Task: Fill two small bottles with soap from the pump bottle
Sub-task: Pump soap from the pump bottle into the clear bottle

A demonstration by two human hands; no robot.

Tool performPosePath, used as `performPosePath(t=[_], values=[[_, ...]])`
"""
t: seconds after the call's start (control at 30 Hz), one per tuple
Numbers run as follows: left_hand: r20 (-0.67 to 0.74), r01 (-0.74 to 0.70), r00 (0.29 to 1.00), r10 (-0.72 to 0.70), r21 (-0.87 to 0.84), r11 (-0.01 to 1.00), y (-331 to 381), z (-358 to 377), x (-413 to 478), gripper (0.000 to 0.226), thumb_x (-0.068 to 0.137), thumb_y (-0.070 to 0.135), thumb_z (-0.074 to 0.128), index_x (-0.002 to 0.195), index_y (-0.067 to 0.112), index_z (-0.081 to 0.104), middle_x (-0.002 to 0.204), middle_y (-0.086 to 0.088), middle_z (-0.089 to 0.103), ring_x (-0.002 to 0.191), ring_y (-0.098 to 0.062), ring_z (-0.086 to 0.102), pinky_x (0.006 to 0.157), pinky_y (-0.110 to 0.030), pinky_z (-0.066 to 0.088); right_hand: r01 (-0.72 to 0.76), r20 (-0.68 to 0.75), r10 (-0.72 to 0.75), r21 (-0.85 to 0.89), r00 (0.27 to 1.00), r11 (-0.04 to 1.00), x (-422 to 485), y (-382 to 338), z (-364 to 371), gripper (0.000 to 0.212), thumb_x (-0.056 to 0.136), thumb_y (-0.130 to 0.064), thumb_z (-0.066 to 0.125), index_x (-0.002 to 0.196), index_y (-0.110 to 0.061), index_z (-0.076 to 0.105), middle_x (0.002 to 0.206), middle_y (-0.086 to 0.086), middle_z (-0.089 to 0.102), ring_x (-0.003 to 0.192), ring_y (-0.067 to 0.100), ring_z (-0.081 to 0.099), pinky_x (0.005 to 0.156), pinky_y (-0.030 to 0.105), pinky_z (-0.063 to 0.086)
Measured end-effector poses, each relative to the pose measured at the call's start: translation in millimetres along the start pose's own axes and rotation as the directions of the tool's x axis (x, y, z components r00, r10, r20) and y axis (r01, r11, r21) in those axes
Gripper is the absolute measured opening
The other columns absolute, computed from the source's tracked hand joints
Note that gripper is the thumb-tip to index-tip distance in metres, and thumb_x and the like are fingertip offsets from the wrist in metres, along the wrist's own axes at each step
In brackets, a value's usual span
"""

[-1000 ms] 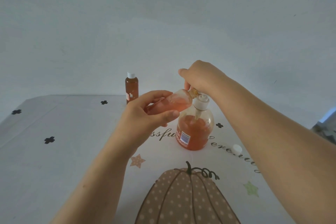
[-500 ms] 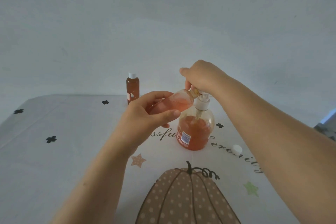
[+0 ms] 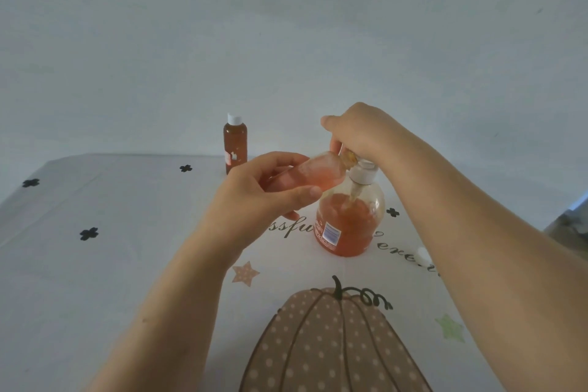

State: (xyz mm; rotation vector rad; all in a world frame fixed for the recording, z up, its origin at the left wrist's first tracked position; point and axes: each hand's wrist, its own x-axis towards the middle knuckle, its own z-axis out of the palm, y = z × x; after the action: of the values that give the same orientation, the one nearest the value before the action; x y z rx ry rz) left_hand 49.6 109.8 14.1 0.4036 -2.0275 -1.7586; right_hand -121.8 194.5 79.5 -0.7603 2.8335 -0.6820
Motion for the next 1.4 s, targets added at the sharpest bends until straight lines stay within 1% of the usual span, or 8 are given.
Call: performPosePath(t=[0.2, 0.33, 0.53, 0.7, 0.87, 1.07, 1.2, 1.4], values=[[-0.013, -0.015, 1.0, 0.016, 0.006, 1.0, 0, 1, 0, 0.036, 0.071, 0.02, 0.085, 0.104, 0.031, 0.074, 0.087, 0.007, 0.075, 0.066, -0.019, 0.071, 0.081, -0.042, 0.061, 0.016, -0.015, -0.017, -0.007, 1.0, 1.0, -2, 1, 0, 0.043, 0.098, -0.035, 0.043, 0.077, -0.014, 0.073, 0.076, 0.001, 0.072, 0.079, 0.026, 0.068, 0.079, 0.035, 0.05], [-0.033, -0.037, 0.999, 0.036, -0.035, 0.999, 3, 4, -3, 0.037, 0.071, 0.019, 0.085, 0.105, 0.029, 0.073, 0.089, 0.004, 0.076, 0.065, -0.02, 0.071, 0.082, -0.048, 0.06, 0.012, -0.025, -0.013, -0.029, 1.0, 1.0, -6, -6, -9, 0.044, 0.098, -0.035, 0.041, 0.083, -0.011, 0.075, 0.071, 0.003, 0.071, 0.071, 0.026, 0.067, 0.08, 0.034, 0.053], [-0.051, -0.05, 0.998, 0.047, -0.056, 0.997, 3, 5, -5, 0.036, 0.071, 0.02, 0.085, 0.103, 0.03, 0.073, 0.087, 0.005, 0.076, 0.065, -0.02, 0.072, 0.079, -0.043, 0.061, 0.028, -0.06, -0.034, -0.09, 0.998, 0.996, -7, -8, -13, 0.043, 0.1, -0.034, 0.039, 0.093, -0.01, 0.075, 0.066, 0.002, 0.064, 0.063, 0.022, 0.06, 0.064, 0.03, 0.045], [-0.021, -0.022, 1.0, 0.021, -0.042, 0.999, 2, 2, -1, 0.037, 0.071, 0.018, 0.085, 0.105, 0.028, 0.074, 0.087, 0.004, 0.075, 0.069, -0.02, 0.071, 0.079, -0.045, 0.061, 0.001, -0.044, -0.004, -0.066, 0.999, 0.998, -2, -5, -5, 0.044, 0.098, -0.036, 0.04, 0.087, -0.012, 0.074, 0.074, 0.002, 0.071, 0.068, 0.024, 0.065, 0.07, 0.032, 0.048], [0.0, -0.01, 1.0, 0.01, -0.038, 0.999, -1, 0, 1, 0.039, 0.07, 0.016, 0.085, 0.106, 0.023, 0.074, 0.085, 0.005, 0.075, 0.069, -0.019, 0.07, 0.074, -0.039, 0.061, -0.004, -0.023, 0.004, -0.027, 1.0, 1.0, 1, -1, 1, 0.044, 0.099, -0.036, 0.041, 0.081, -0.014, 0.074, 0.076, 0.001, 0.071, 0.078, 0.026, 0.067, 0.074, 0.034, 0.048], [-0.022, -0.016, 1.0, 0.016, -0.035, 0.999, 0, 2, 0, 0.039, 0.07, 0.017, 0.085, 0.107, 0.025, 0.074, 0.088, 0.003, 0.075, 0.069, -0.021, 0.071, 0.079, -0.045, 0.061, 0.003, -0.033, -0.004, -0.021, 0.999, 1.0, -3, -2, -1, 0.041, 0.098, -0.032, 0.04, 0.087, -0.011, 0.074, 0.075, -0.001, 0.071, 0.081, 0.025, 0.069, 0.082, 0.035, 0.052], [-0.05, -0.041, 0.998, 0.038, -0.064, 0.997, 4, 5, -3, 0.038, 0.071, 0.017, 0.085, 0.106, 0.026, 0.074, 0.087, 0.004, 0.076, 0.067, -0.019, 0.071, 0.08, -0.045, 0.061, 0.021, -0.061, -0.026, -0.08, 0.998, 0.997, -5, -9, -12, 0.043, 0.099, -0.033, 0.039, 0.093, -0.009, 0.074, 0.076, 0.001, 0.071, 0.07, 0.024, 0.064, 0.071, 0.032, 0.049], [-0.051, -0.041, 0.998, 0.037, -0.08, 0.996, 5, 6, -4, 0.037, 0.069, 0.019, 0.086, 0.102, 0.031, 0.073, 0.091, 0.003, 0.076, 0.066, -0.019, 0.071, 0.082, -0.046, 0.06, 0.017, -0.04, -0.02, -0.069, 0.999, 0.997, -4, -9, -12, 0.045, 0.1, -0.033, 0.039, 0.091, -0.009, 0.075, 0.074, 0.003, 0.071, 0.069, 0.025, 0.064, 0.078, 0.034, 0.052]])
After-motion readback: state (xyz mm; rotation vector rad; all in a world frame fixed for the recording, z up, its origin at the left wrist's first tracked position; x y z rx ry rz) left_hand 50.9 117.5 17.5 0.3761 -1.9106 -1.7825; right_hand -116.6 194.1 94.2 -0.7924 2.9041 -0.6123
